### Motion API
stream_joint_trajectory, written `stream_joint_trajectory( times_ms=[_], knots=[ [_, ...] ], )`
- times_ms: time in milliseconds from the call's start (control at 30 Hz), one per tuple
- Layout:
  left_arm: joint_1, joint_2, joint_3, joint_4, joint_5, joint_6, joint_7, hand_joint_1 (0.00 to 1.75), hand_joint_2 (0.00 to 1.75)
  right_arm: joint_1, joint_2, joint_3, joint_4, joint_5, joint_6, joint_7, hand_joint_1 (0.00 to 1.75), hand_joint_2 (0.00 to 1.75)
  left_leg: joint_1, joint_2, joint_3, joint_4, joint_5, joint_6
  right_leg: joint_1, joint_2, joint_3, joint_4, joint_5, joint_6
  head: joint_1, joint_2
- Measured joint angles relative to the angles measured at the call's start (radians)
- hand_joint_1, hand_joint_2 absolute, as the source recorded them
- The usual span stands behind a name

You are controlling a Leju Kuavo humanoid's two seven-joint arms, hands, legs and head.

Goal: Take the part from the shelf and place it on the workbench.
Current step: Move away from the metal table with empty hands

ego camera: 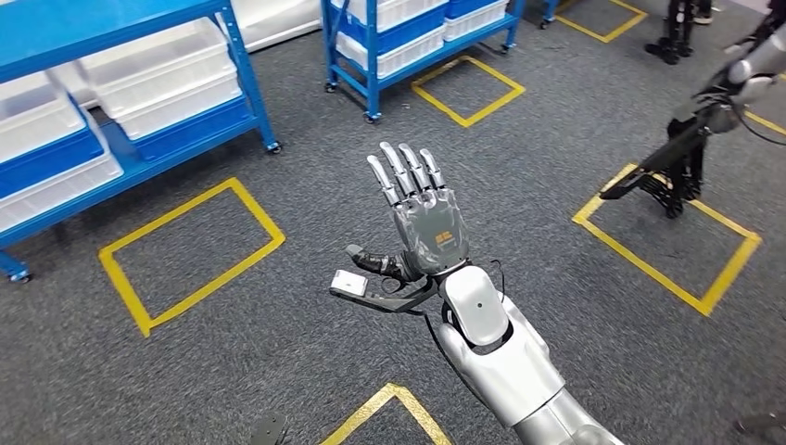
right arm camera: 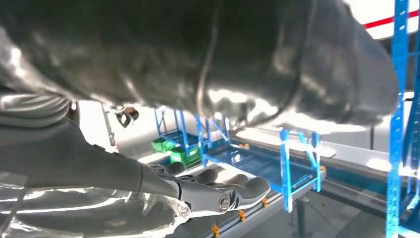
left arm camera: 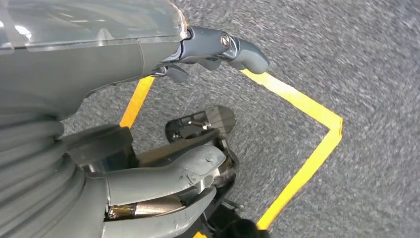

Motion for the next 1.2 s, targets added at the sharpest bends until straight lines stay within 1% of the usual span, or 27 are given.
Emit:
stream_joint_trajectory(
  times_ms=[33, 67, 133, 200, 267, 300, 333, 400, 467, 500, 533, 567, 633, 700, 767, 800, 867, 900, 933, 967, 1000, 1033, 1067, 1100, 1133, 1167, 1200],
  knots=[
    [0.001, 0.0, 0.0, 0.0, 0.0, 0.0, 0.0, 0.0, 1.75, 0.001, -0.001, -0.004, 0.0, -0.01, -0.003, 0.0, 0.0, 0.0, 0.0, -0.015, 0.0, 0.001, 0.0, 0.0, 0.0, 0.005, 0.004, -0.022, 0.028, -0.002, 0.0, 0.0],
    [0.002, 0.0, 0.0, 0.0, 0.0, 0.001, 0.0, 0.0, 1.75, 0.001, -0.002, -0.009, 0.0, -0.021, -0.005, 0.0, 0.0, 0.0, 0.0, -0.029, 0.001, 0.003, 0.0, 0.0, -0.001, 0.015, 0.023, -0.075, 0.068, -0.004, 0.0, 0.0],
    [0.001, -0.001, -0.001, 0.0, 0.0, 0.001, 0.0, 0.0, 1.75, 0.0, -0.004, -0.025, 0.0, -0.043, -0.008, -0.003, 0.0, 0.0, -0.001, -0.057, -0.004, 0.008, -0.001, -0.005, -0.004, 0.065, 0.07, -0.193, 0.125, -0.011, 0.0, 0.0],
    [-0.001, -0.002, -0.001, 0.0, 0.0, 0.001, 0.0, 0.0, 1.75, 0.0, -0.006, -0.041, 0.003, -0.063, -0.013, -0.008, 0.0, 0.0, 0.003, -0.082, -0.013, 0.01, 0.003, -0.016, -0.004, 0.096, 0.09, -0.246, 0.136, -0.015, 0.0, 0.0],
    [0.001, -0.001, -0.002, 0.0, 0.0, 0.001, 0.001, 0.0, 1.75, 0.0, -0.007, -0.051, 0.01, -0.08, -0.019, -0.012, 0.0, 0.0, 0.006, -0.103, -0.019, 0.007, 0.007, -0.03, -0.004, 0.074, 0.096, -0.255, 0.139, -0.021, 0.0, 0.0],
    [0.003, 0.0, -0.002, 0.0, 0.0, 0.001, 0.001, 0.0, 1.75, -0.001, -0.007, -0.055, 0.014, -0.086, -0.023, -0.014, 0.0, 0.0, 0.004, -0.091, -0.021, 0.011, 0.004, -0.036, -0.006, 0.061, 0.101, -0.261, 0.142, -0.026, -0.001, 0.0],
    [0.004, 0.001, -0.002, 0.0, 0.0, 0.002, 0.001, 0.0, 1.75, -0.001, -0.007, -0.059, 0.019, -0.091, -0.026, -0.016, 0.0, 0.0, 0.002, -0.066, -0.03, 0.031, -0.009, -0.042, -0.009, 0.046, 0.107, -0.267, 0.144, -0.031, -0.003, 0.0],
    [0.002, 0.001, -0.003, 0.0, -0.001, 0.002, 0.001, 0.0, 1.75, -0.001, -0.007, -0.069, 0.029, -0.097, -0.032, -0.02, 0.0, 0.0, 0.002, 0.003, -0.075, 0.125, -0.059, -0.052, -0.008, 0.015, 0.114, -0.273, 0.145, -0.039, -0.007, 0.0],
    [0.001, 0.001, -0.005, 0.0, -0.001, 0.002, 0.002, 0.0, 1.75, 0.0, -0.009, -0.077, 0.039, -0.099, -0.035, -0.025, 0.0, 0.0, 0.007, 0.034, -0.131, 0.238, -0.104, -0.059, -0.005, -0.018, 0.115, -0.272, 0.141, -0.043, -0.008, 0.0],
    [0.002, 0.001, -0.005, 0.0, -0.001, 0.002, 0.002, 0.0, 1.75, 0.001, -0.009, -0.079, 0.044, -0.099, -0.035, -0.027, 0.0, 0.0, 0.009, 0.041, -0.143, 0.263, -0.106, -0.062, -0.004, -0.034, 0.115, -0.271, 0.139, -0.042, -0.008, 0.0],
    [0.003, 0.002, -0.006, 0.0, -0.001, 0.002, 0.002, 0.0, 1.75, 0.001, -0.009, -0.08, 0.047, -0.098, -0.035, -0.028, 0.0, 0.0, 0.01, 0.046, -0.134, 0.248, -0.09, -0.063, -0.004, -0.048, 0.115, -0.269, 0.136, -0.041, -0.008, 0.0],
    [0.004, 0.002, -0.006, 0.0, -0.001, 0.002, 0.002, 0.0, 1.75, 0.001, -0.009, -0.081, 0.049, -0.097, -0.035, -0.03, 0.0, 0.0, 0.011, 0.055, -0.106, 0.199, -0.061, -0.062, -0.005, -0.062, 0.116, -0.267, 0.133, -0.039, -0.008, 0.0],
    [0.003, 0.003, -0.007, 0.0, -0.001, 0.002, 0.003, 0.0, 1.75, 0.0, -0.009, -0.081, 0.05, -0.093, -0.035, -0.033, 0.0, 0.0, 0.005, 0.096, -0.036, 0.071, -0.016, -0.054, -0.001, -0.086, 0.122, -0.263, 0.125, -0.032, -0.008, 0.0],
    [0.001, 0.002, -0.009, 0.0, -0.001, 0.002, 0.003, 0.0, 1.75, -0.002, -0.009, -0.081, 0.05, -0.09, -0.035, -0.038, 0.0, 0.0, -0.004, 0.119, -0.005, 0.011, -0.007, -0.042, 0.005, -0.107, 0.127, -0.263, 0.119, -0.023, -0.007, 0.0],
    [0.003, 0.003, -0.009, 0.0, -0.001, 0.002, 0.003, 0.0, 1.75, -0.004, -0.007, -0.081, 0.05, -0.086, -0.035, -0.041, 0.0, 0.0, -0.004, 0.096, -0.005, 0.007, -0.006, -0.03, 0.009, -0.124, 0.133, -0.263, 0.114, -0.013, -0.006, 0.0],
    [0.005, 0.003, -0.01, 0.0, -0.001, 0.002, 0.004, 0.0, 1.75, -0.005, -0.006, -0.081, 0.051, -0.084, -0.035, -0.042, 0.0, 0.0, -0.002, 0.084, -0.003, 0.003, -0.004, -0.025, 0.007, -0.114, 0.134, -0.253, 0.108, -0.008, -0.006, 0.0],
    [0.005, 0.002, -0.01, 0.0, -0.001, 0.002, 0.004, 0.0, 1.75, -0.007, -0.005, -0.081, 0.05, -0.082, -0.035, -0.042, 0.0, 0.0, 0.003, 0.061, 0.003, -0.004, 0.0, -0.013, 0.004, -0.059, 0.113, -0.189, 0.07, 0.001, -0.005, 0.0],
    [0.004, 0.002, -0.01, 0.0, -0.001, 0.002, 0.004, 0.0, 1.75, -0.007, -0.005, -0.081, 0.05, -0.081, -0.034, -0.043, 0.0, 0.0, 0.003, 0.05, 0.004, -0.005, 0.001, -0.009, 0.002, -0.026, 0.088, -0.135, 0.041, 0.002, -0.005, 0.0],
    [0.002, 0.002, -0.011, 0.0, -0.001, 0.002, 0.004, 0.0, 1.75, -0.006, -0.006, -0.081, 0.05, -0.08, -0.034, -0.043, 0.0, 0.0, 0.002, 0.037, 0.004, -0.005, 0.001, -0.005, 0.002, -0.007, 0.057, -0.073, 0.01, 0.002, -0.005, 0.0],
    [0.0, 0.002, -0.012, 0.0, -0.001, 0.003, 0.004, 0.0, 1.75, -0.003, -0.006, -0.081, 0.051, -0.079, -0.034, -0.043, 0.0, 0.0, 0.001, 0.024, 0.004, -0.005, 0.002, -0.003, 0.001, 0.001, 0.028, -0.019, -0.011, 0.001, -0.005, 0.0],
    [0.0, 0.002, -0.013, 0.0, -0.001, 0.003, 0.004, 0.0, 1.75, 0.0, -0.006, -0.081, 0.051, -0.078, -0.033, -0.044, 0.0, 0.0, 0.001, 0.008, 0.004, -0.004, 0.002, -0.003, 0.001, 0.004, 0.008, 0.01, -0.015, 0.001, -0.005, 0.0],
    [0.001, 0.002, -0.013, 0.0, -0.001, 0.003, 0.004, 0.0, 1.75, 0.002, -0.006, -0.081, 0.051, -0.077, -0.033, -0.045, 0.0, 0.0, 0.001, -0.008, 0.004, -0.002, 0.001, -0.003, 0.0, 0.006, 0.004, 0.006, 0.001, 0.001, -0.005, 0.0],
    [0.002, 0.002, -0.014, 0.0, -0.001, 0.003, 0.004, 0.0, 1.75, 0.003, -0.006, -0.081, 0.051, -0.077, -0.033, -0.045, 0.0, 0.0, 0.001, -0.023, 0.004, 0.0, 0.001, -0.004, -0.002, 0.01, 0.016, -0.033, 0.034, 0.0, -0.005, 0.0],
    [0.003, 0.002, -0.015, 0.0, -0.001, 0.003, 0.005, 0.0, 1.75, 0.003, -0.006, -0.081, 0.05, -0.076, -0.033, -0.046, 0.0, 0.0, 0.002, -0.039, 0.004, 0.003, -0.001, -0.006, -0.005, 0.026, 0.041, -0.098, 0.076, -0.001, -0.005, 0.0],
    [0.002, 0.002, -0.015, 0.0, -0.001, 0.003, 0.005, 0.0, 1.75, 0.003, -0.006, -0.081, 0.048, -0.076, -0.033, -0.046, 0.0, 0.0, 0.001, -0.052, 0.002, 0.007, -0.002, -0.01, -0.008, 0.054, 0.065, -0.159, 0.106, -0.003, -0.005, 0.0],
    [0.001, 0.002, -0.016, 0.0, -0.001, 0.003, 0.005, 0.0, 1.75, 0.002, -0.006, -0.081, 0.047, -0.076, -0.033, -0.045, 0.0, 0.0, 0.001, -0.065, -0.002, 0.011, -0.003, -0.015, -0.011, 0.079, 0.083, -0.207, 0.124, -0.004, -0.005, 0.0],
    [0.0, 0.002, -0.016, 0.0, -0.001, 0.003, 0.005, 0.0, 1.75, 0.002, -0.007, -0.081, 0.045, -0.076, -0.032, -0.045, 0.0, 0.0, 0.003, -0.077, -0.007, 0.013, -0.002, -0.021, -0.012, 0.098, 0.093, -0.234, 0.13, -0.006, -0.005, 0.0]
  ],
)
